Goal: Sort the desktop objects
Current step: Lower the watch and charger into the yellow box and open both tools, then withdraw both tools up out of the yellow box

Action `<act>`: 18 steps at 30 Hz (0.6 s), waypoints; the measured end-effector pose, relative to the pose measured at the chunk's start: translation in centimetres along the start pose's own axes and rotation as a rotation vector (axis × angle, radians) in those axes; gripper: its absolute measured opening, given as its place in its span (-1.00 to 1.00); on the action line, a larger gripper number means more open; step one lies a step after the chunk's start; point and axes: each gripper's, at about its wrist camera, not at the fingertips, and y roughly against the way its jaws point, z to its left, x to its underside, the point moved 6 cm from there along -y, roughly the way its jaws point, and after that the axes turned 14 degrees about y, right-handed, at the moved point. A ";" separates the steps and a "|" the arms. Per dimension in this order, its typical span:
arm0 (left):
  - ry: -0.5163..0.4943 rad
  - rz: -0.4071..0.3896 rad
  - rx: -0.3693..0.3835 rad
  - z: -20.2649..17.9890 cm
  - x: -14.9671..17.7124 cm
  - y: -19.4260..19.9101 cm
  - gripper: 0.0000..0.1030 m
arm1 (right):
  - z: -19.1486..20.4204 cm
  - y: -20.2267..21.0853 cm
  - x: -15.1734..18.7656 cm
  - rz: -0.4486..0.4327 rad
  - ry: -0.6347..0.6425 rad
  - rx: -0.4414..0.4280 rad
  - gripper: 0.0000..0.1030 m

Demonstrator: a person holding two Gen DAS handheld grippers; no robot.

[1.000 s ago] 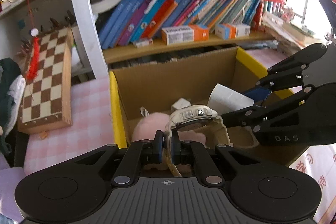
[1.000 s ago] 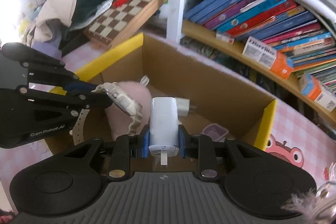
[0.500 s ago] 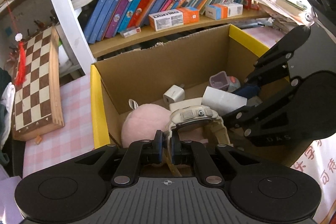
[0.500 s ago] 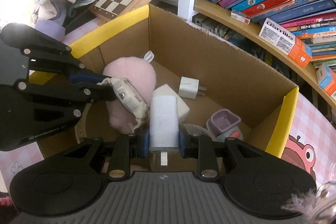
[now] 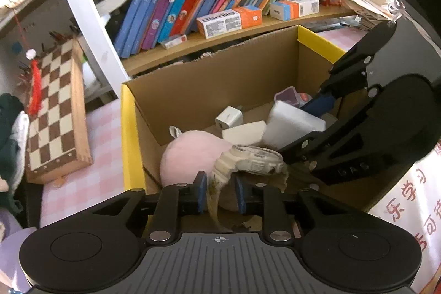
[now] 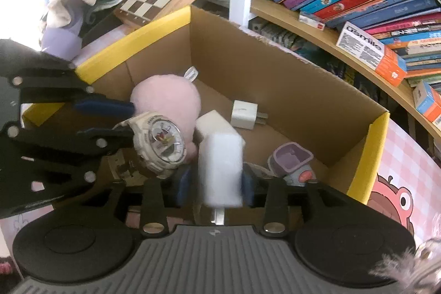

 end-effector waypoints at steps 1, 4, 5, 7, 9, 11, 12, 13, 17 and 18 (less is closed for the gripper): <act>0.003 -0.007 -0.014 0.1 0.0 0.2 -0.17 | -0.1 0.2 0.0 -0.005 -0.007 0.011 0.06; 0.025 -0.055 -0.020 0.5 -0.1 1.5 0.34 | -0.5 1.0 0.1 -0.036 -0.024 0.027 0.29; 0.034 -0.074 -0.014 0.5 -0.2 2.0 0.51 | -0.5 1.4 0.1 -0.049 -0.032 0.021 0.42; 0.044 -0.120 -0.012 0.4 -0.5 3.2 0.61 | -0.7 2.4 0.0 -0.085 -0.056 0.038 0.54; 0.050 -0.157 -0.018 0.3 -0.7 4.2 0.62 | -0.8 3.4 -0.1 -0.115 -0.080 0.055 0.56; 0.061 -0.185 -0.018 0.2 -0.8 5.1 0.66 | -0.8 4.6 0.0 -0.149 -0.114 0.075 0.60; 0.069 -0.201 -0.017 0.2 -0.9 5.7 0.68 | -0.7 5.3 0.0 -0.168 -0.125 0.088 0.61; 0.075 -0.215 -0.016 0.2 -0.9 6.2 0.71 | -0.5 6.1 0.1 -0.186 -0.135 0.100 0.63; 0.097 -0.259 -0.014 0.3 -0.8 8.1 0.74 | 0.2 8.8 0.7 -0.252 -0.187 0.164 0.66; 0.102 -0.271 -0.014 0.4 -0.7 8.6 0.75 | 0.4 9.4 1.0 -0.265 -0.202 0.177 0.66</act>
